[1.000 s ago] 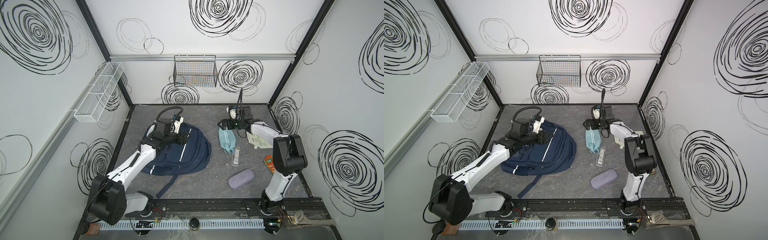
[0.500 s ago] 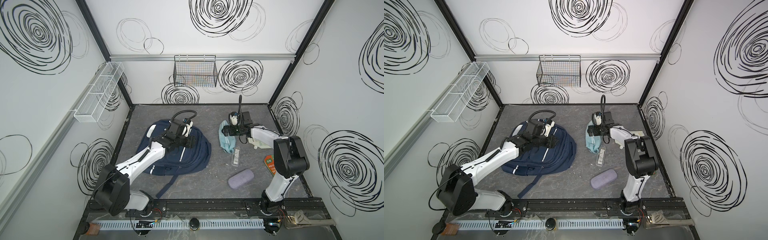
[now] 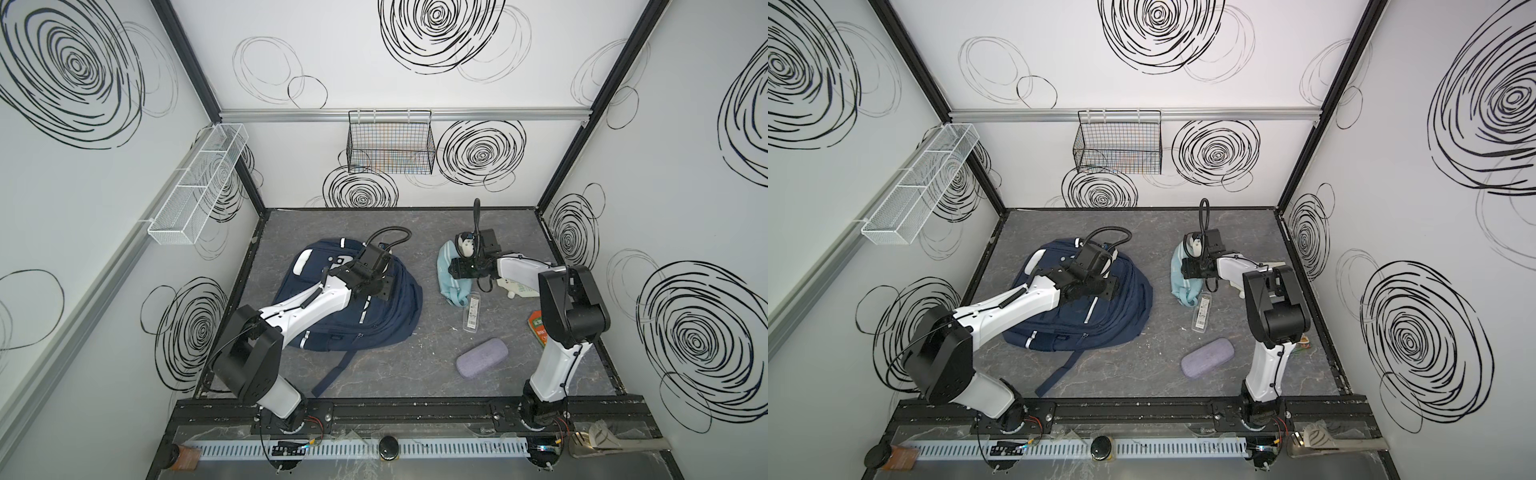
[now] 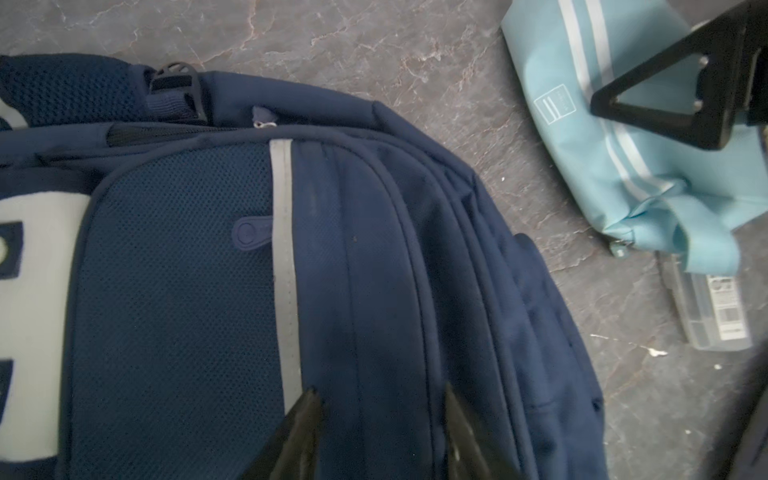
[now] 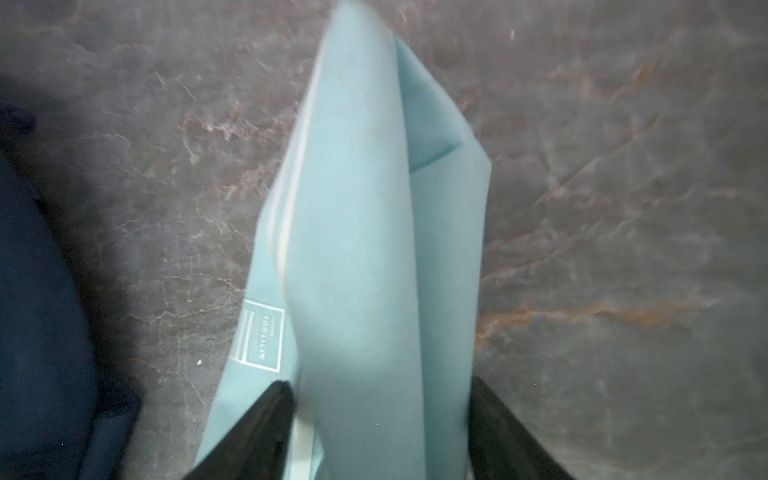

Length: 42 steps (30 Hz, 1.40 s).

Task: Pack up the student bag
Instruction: 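Lift the teal pencil case and carry it toward the backpack with right gripper, then lower the teal pencil case into the open backpack with the right gripper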

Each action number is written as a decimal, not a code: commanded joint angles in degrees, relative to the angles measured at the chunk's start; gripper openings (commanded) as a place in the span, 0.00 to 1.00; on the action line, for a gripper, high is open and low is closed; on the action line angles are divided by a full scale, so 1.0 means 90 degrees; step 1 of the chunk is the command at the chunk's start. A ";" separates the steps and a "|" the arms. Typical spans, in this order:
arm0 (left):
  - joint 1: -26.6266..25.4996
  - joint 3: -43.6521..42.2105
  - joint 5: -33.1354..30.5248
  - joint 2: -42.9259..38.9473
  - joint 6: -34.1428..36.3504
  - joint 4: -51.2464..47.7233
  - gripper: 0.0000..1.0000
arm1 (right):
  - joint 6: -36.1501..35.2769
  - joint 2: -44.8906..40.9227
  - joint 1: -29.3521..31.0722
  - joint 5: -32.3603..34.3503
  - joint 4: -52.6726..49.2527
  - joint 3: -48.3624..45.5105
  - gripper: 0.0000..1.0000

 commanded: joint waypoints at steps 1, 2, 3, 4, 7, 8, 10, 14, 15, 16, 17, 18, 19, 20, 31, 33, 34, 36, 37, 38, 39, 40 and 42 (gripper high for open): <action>-0.0010 0.0165 -0.0625 0.0157 -0.0044 -0.0173 0.27 | -0.0005 -0.0117 0.0011 -0.0280 0.0024 0.0077 0.41; -0.0002 0.0171 -0.0718 0.0134 -0.0048 -0.0159 0.19 | -0.0008 -0.0190 0.0012 -0.0322 0.0026 0.0090 0.31; 0.0001 0.0147 -0.0741 0.0069 -0.0059 -0.0118 0.11 | -0.0012 -0.0271 0.0011 -0.0419 0.0053 0.0093 0.20; 0.0025 0.0122 -0.0751 -0.0008 -0.0075 -0.0064 0.07 | -0.0014 -0.0328 -0.0002 -0.0513 0.0051 0.0116 0.12; 0.0146 0.0106 -0.0586 -0.0377 -0.0175 0.0077 0.00 | 0.0005 -0.0510 -0.0007 -0.0850 -0.0009 0.0167 0.00; 0.0217 0.0109 -0.0465 -0.0534 -0.0216 0.0130 0.00 | 0.0056 -0.0588 -0.0007 -0.0975 0.0009 0.0162 0.00; 0.0376 0.0089 -0.0117 -0.0899 -0.0255 0.0302 0.00 | 0.0210 -0.0832 -0.0007 -0.1291 0.0149 0.0044 0.00; 0.0901 -0.0258 0.1077 -0.1837 -0.0214 0.1184 0.00 | 0.1004 -0.1639 0.0002 -0.2253 0.1091 -0.0520 0.00; 0.1054 -0.0399 0.1514 -0.2086 -0.0202 0.1521 0.00 | 0.1340 -0.1856 0.0026 -0.2531 0.1471 -0.0713 0.00; 0.1198 -0.0532 0.1831 -0.2272 -0.0204 0.1797 0.00 | 0.1599 -0.2038 0.0074 -0.2762 0.1832 -0.0890 0.00; 0.1332 -0.0665 0.2178 -0.2440 -0.0223 0.2107 0.00 | 0.1926 -0.2223 0.0168 -0.2955 0.2271 -0.1087 0.00; 0.1452 -0.0787 0.2517 -0.2570 -0.0240 0.2383 0.00 | 0.2179 -0.2325 0.0316 -0.3001 0.2530 -0.1173 0.00; 0.1537 -0.0868 0.2746 -0.2636 -0.0233 0.2537 0.00 | 0.2304 -0.2359 0.0421 -0.3043 0.2632 -0.1203 0.00; 0.1600 -0.0915 0.2913 -0.2677 -0.0251 0.2656 0.00 | 0.2486 -0.2355 0.0638 -0.3102 0.2765 -0.1178 0.00; 0.1893 -0.1505 0.4052 -0.2763 -0.0746 0.3682 0.00 | 0.4460 -0.0966 0.2246 -0.3225 0.4347 -0.0790 0.00; 0.1893 -0.1523 0.4186 -0.2778 -0.0766 0.3706 0.00 | 0.4559 -0.0617 0.2387 -0.3227 0.4451 -0.0607 0.00; 0.1902 -0.1551 0.4273 -0.2801 -0.0815 0.3763 0.00 | 0.4670 -0.0436 0.2445 -0.3230 0.4603 -0.0547 0.00; 0.1922 -0.1606 0.4434 -0.2812 -0.0903 0.3934 0.00 | 0.4953 -0.0129 0.2492 -0.3251 0.4984 -0.0467 0.00; 0.1931 -0.1636 0.4507 -0.2822 -0.0902 0.4027 0.00 | 0.5075 0.0028 0.2511 -0.3240 0.5167 -0.0407 0.00; 0.1941 -0.1659 0.4575 -0.2819 -0.1108 0.4096 0.00 | 0.5187 0.0188 0.2536 -0.3240 0.5306 -0.0312 0.00; 0.1951 -0.1680 0.4653 -0.2809 -0.1158 0.4173 0.00 | 0.5257 0.0346 0.2561 -0.3261 0.5357 -0.0173 0.00; 0.1953 -0.1686 0.4715 -0.2787 -0.1183 0.4187 0.00 | 0.5277 0.0484 0.2585 -0.3281 0.5359 -0.0014 0.00; 0.1954 -0.1686 0.4797 -0.2742 -0.1239 0.4197 0.00 | 0.5287 0.0767 0.2692 -0.3234 0.5309 0.0329 0.00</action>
